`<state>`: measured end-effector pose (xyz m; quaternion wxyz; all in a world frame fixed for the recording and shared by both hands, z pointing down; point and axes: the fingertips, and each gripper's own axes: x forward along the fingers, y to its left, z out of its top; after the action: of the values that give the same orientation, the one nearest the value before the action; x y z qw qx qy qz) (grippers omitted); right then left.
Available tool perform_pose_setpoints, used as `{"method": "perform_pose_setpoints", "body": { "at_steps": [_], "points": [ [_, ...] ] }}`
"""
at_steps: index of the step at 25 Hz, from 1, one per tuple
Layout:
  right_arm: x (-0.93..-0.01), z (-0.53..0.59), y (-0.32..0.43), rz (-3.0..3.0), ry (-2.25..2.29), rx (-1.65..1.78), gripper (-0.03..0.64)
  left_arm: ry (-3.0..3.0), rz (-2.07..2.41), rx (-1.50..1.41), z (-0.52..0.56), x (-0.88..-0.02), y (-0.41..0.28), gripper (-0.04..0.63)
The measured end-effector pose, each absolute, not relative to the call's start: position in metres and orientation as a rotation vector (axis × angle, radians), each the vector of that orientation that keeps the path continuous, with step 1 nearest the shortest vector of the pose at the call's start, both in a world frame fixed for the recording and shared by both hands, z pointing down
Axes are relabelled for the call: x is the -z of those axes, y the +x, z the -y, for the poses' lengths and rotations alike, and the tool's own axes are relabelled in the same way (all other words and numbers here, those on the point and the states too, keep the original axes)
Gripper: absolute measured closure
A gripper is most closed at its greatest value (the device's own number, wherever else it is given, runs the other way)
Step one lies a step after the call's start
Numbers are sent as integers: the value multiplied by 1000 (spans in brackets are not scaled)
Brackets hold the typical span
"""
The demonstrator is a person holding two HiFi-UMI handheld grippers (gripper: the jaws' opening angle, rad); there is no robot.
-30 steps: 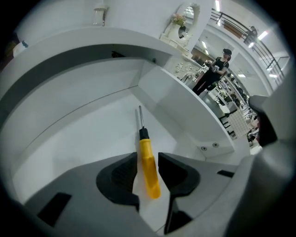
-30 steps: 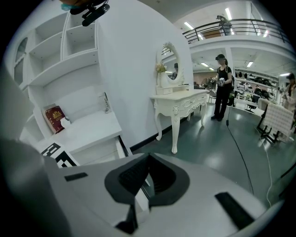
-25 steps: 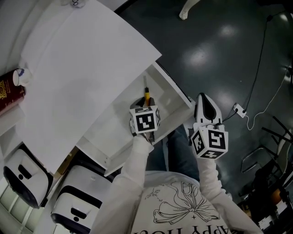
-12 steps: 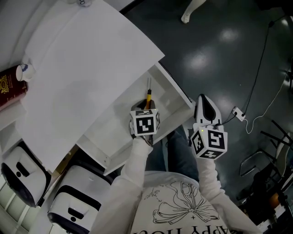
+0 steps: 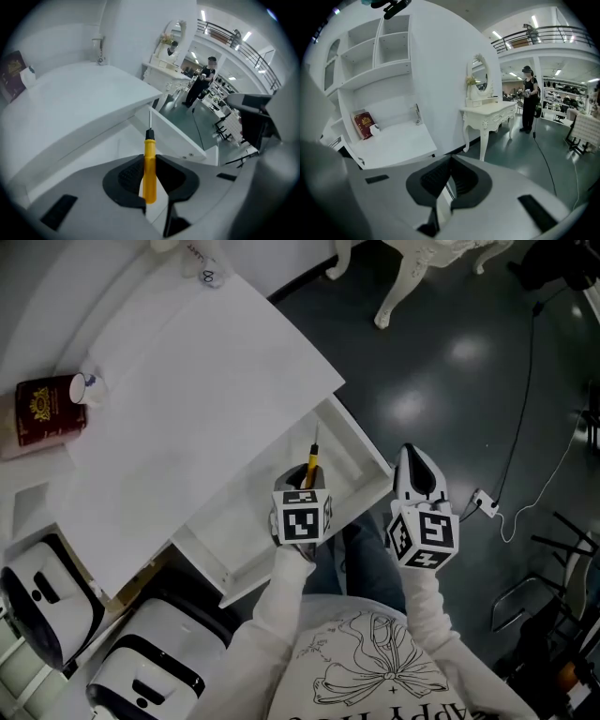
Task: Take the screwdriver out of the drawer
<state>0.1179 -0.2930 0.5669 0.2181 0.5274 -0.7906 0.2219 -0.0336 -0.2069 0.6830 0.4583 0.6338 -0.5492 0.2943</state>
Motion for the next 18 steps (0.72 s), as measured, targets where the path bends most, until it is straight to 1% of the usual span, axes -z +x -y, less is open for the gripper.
{"method": "perform_pose_setpoints", "body": {
  "at_steps": [18],
  "points": [
    [-444, 301, 57, 2421, 1403, -398, 614, 1682, 1697, -463, 234, -511, -92, 522]
  ]
}}
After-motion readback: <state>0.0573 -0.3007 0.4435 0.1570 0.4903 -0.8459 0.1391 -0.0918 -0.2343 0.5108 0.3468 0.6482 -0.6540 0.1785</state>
